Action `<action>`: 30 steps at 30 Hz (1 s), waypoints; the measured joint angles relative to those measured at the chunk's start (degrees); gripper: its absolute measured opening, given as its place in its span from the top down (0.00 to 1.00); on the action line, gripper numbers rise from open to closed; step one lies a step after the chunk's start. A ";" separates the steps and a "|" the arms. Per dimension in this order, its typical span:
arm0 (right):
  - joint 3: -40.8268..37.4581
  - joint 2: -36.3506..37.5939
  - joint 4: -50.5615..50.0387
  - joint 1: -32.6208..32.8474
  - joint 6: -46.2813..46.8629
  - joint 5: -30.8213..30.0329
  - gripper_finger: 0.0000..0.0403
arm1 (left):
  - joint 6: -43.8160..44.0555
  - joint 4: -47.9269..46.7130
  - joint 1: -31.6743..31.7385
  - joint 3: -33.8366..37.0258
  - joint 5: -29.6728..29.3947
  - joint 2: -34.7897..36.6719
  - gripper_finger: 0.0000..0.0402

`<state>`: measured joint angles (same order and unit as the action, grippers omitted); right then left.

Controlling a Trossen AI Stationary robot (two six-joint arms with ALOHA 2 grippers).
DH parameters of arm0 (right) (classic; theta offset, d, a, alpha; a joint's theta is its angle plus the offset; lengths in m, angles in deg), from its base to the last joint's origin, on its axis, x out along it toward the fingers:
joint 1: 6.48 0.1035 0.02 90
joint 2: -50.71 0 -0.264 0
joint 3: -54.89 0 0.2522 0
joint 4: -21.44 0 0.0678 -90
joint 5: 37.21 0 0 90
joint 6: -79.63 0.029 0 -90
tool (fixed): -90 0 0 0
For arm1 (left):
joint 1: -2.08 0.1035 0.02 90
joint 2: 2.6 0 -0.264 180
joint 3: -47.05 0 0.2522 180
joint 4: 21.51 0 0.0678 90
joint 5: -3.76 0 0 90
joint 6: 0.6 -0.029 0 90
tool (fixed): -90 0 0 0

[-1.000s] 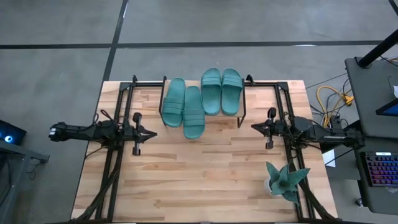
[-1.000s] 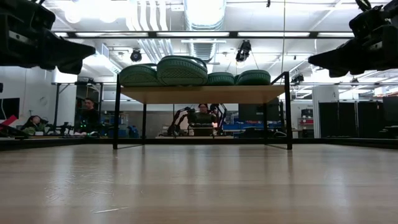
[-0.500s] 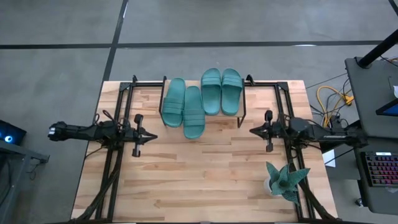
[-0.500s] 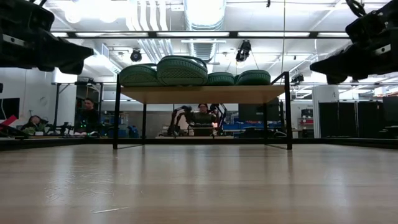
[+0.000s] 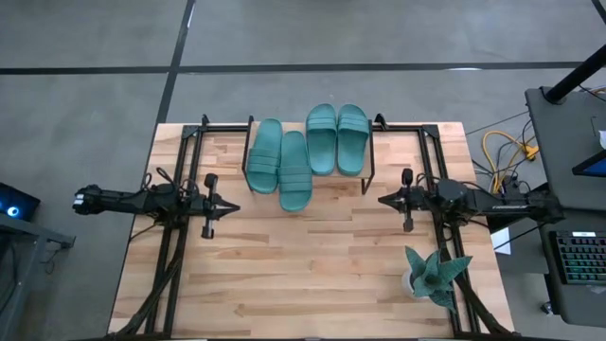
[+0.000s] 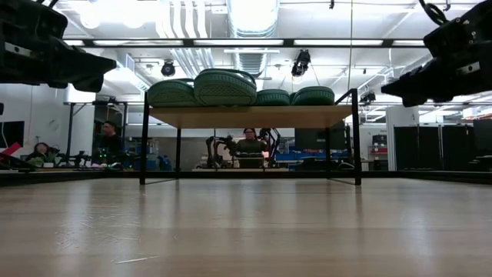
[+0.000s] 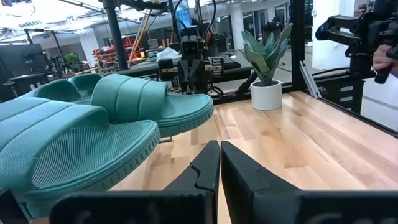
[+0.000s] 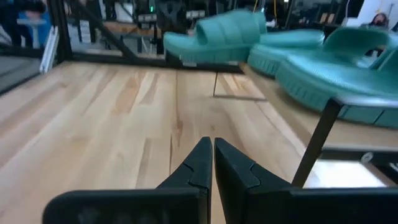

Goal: Pick and place slides into the shelf
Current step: Return to Home Position

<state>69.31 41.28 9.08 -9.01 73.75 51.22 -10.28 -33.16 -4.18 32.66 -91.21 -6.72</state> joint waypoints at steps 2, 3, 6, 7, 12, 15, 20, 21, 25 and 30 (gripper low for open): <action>-0.02 1.06 0.50 0.00 0.82 0.02 0.98 | 0.07 0.22 0.00 0.00 0.00 0.02 1.00; -0.01 1.67 0.55 0.00 0.97 0.02 0.98 | 0.08 0.27 0.00 0.00 0.00 0.04 1.00; -0.02 3.54 0.29 0.01 0.96 0.05 0.98 | 0.08 0.34 0.00 0.00 0.00 0.22 1.00; -0.02 4.20 0.38 0.02 0.95 0.20 0.98 | 0.08 0.28 0.00 0.00 0.00 0.22 1.00; -0.02 6.56 0.48 0.00 1.38 0.48 0.98 | 0.08 0.32 0.00 0.00 0.02 -0.07 1.00; -0.02 6.93 0.56 0.00 1.39 0.46 0.98 | 0.08 0.31 0.00 0.02 0.02 -0.11 1.00; -0.02 6.60 0.48 0.00 1.36 0.46 0.98 | 0.08 0.37 0.00 0.02 0.02 -0.11 1.00; -0.02 6.61 0.52 0.00 0.96 0.45 0.98 | 0.08 0.37 0.00 0.02 0.02 -0.12 1.00; -0.02 6.64 0.53 0.00 1.34 0.44 0.98 | 0.08 0.39 0.00 0.02 0.04 -0.13 1.00; -0.01 6.64 0.55 0.01 0.98 0.44 0.98 | 0.07 0.39 0.00 0.02 0.04 -0.13 1.00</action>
<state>69.30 47.93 9.63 -9.00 74.72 51.66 -10.22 -32.77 -4.18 32.68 -91.16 -6.85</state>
